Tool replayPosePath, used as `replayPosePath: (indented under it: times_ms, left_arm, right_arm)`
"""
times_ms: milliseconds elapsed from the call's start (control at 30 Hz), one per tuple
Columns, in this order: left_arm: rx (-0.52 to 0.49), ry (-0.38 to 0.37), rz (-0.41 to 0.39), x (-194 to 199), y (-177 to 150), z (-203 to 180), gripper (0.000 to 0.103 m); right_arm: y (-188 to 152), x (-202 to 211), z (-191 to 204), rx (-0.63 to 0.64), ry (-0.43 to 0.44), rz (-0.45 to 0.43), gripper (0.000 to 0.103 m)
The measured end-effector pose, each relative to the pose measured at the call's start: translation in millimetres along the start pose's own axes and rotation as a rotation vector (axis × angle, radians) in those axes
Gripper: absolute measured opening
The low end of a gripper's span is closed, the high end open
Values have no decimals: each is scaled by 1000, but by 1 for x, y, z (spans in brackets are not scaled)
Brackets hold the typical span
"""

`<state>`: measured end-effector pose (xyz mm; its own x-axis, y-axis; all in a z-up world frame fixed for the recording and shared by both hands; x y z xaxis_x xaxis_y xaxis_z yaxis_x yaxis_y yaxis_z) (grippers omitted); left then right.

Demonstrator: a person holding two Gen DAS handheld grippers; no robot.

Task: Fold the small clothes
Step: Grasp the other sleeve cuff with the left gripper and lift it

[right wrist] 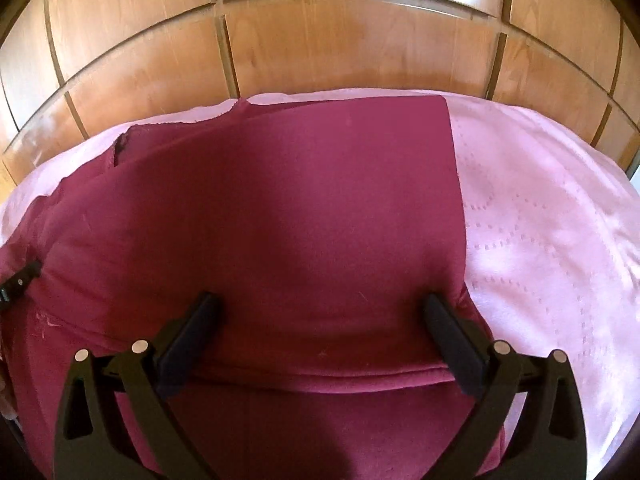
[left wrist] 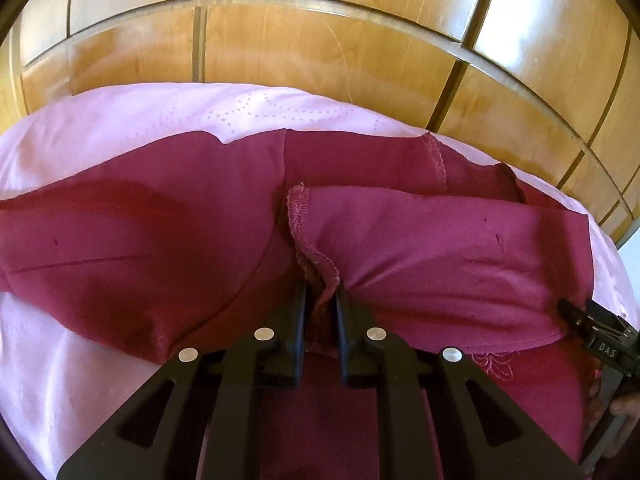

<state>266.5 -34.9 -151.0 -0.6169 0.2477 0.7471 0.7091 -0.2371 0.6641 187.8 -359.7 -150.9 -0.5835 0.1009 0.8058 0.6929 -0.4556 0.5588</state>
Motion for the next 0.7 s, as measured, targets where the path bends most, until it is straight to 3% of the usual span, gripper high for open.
replayPosePath:
  times_ms: [200,333,433,467,500,567,700]
  left_arm:
    - [121,-76,-7,33,-8,13,12]
    - [200,-59,-48,70,-31,49,12]
    - [262,10,-61,92,-52,95,12]
    - [289,25,-57,98,-59,110,18]
    - [327,48,-53,104,-67,129,39]
    - [441,118,-83,123,-84,176,55]
    - [656,203,-110,152,-114,260,55]
  right_arm:
    - [-3,4,-2,-3,3,-3,101]
    - [1,-3,4,-2,-1,-3,101]
    - [5,-7,4,0,-6,-2,101]
    - [5,-7,5,4,-11,-5,101]
    - [5,-6,5,11,-18,-11,101]
    - [5,-6,6,14,-21,-13,101]
    - [7,-7,6,11,-19,-15,101]
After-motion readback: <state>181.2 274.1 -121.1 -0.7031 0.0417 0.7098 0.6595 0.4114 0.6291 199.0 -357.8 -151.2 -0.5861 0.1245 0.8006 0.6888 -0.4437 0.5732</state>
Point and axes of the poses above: each gripper's, at about its wrist camera, not at the fingertips, and x roughly against the way its jaws point, z to its left, y to its top, the point moved 9 cm from there along -x, roughly the way its jaws point, and after that the axes turned 14 degrees about -x, right-handed, at the moved point
